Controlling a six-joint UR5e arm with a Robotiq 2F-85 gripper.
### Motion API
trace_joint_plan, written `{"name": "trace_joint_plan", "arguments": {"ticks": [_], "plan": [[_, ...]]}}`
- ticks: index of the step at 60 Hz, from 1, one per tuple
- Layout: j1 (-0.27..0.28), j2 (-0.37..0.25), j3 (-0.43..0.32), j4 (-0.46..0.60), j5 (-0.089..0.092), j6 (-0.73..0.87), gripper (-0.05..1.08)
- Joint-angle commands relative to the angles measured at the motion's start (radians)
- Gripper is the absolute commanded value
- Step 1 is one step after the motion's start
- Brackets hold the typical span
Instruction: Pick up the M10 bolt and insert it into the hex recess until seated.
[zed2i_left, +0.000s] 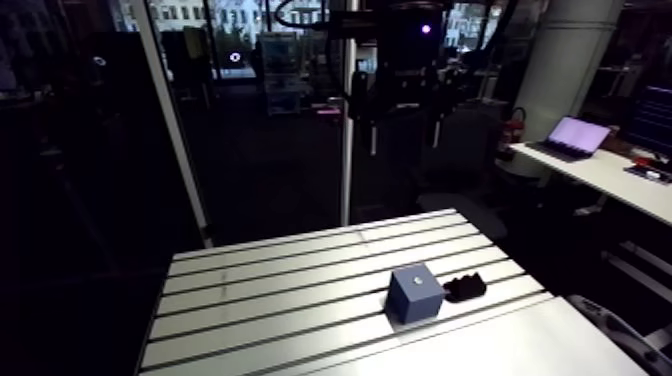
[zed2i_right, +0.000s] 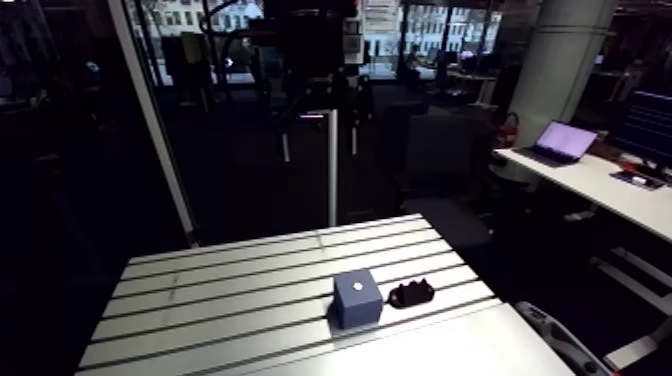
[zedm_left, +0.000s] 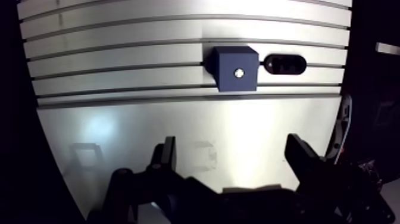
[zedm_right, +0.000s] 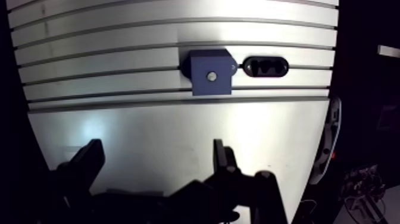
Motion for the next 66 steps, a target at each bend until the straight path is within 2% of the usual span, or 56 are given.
{"name": "trace_joint_plan", "arguments": {"ticks": [1,9,13,17,40,66], "plan": [[0.050,0.007,-0.144,0.114,0.011,0.042,0.01],[0.054,0.006,-0.150,0.120,0.020,0.042,0.01],[0.065,0.007,-0.151,0.120,0.034,0.044,0.01],[0.067,0.007,-0.152,0.118,0.039,0.044,0.01],[0.093,0.012,-0.136,0.106,0.035,0.073,0.01],[0.096,0.013,-0.134,0.103,0.035,0.075,0.01]]}}
